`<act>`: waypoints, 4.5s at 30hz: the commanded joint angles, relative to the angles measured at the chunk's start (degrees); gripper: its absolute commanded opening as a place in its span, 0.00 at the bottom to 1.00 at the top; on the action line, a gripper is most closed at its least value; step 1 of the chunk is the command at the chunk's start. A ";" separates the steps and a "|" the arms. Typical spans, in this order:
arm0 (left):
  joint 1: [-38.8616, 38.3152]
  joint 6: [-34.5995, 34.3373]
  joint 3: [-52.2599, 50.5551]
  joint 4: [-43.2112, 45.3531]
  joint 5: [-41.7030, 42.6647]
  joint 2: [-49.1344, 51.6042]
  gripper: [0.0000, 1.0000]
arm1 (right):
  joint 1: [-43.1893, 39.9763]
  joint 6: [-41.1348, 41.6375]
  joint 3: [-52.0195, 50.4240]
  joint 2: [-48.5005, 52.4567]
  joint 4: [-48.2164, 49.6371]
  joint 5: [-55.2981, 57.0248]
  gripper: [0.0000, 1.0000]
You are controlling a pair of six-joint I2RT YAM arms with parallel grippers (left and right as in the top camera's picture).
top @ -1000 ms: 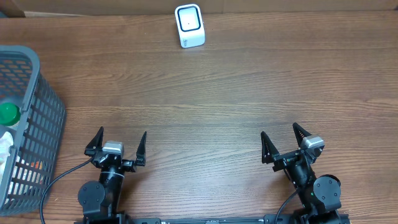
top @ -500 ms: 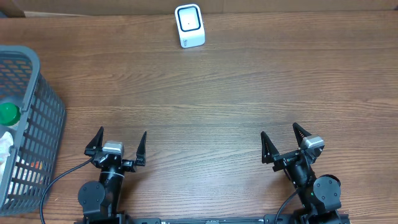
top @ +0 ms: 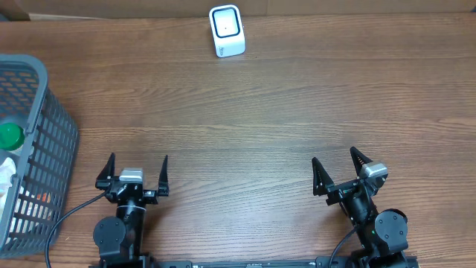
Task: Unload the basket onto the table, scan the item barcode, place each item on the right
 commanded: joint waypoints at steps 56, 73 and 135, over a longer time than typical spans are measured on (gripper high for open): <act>0.02 -8.85 111.82 -66.49 28.02 79.10 1.00 | 0.44 -0.22 -0.59 -0.48 0.35 0.33 1.00; 28.52 -32.68 114.25 -79.21 -11.85 81.33 0.85 | 0.44 -0.22 -0.59 -0.48 0.35 0.33 1.00; 48.54 -2.03 72.57 -33.00 -19.43 98.53 0.04 | 0.44 -0.22 -0.59 -0.48 0.35 0.33 1.00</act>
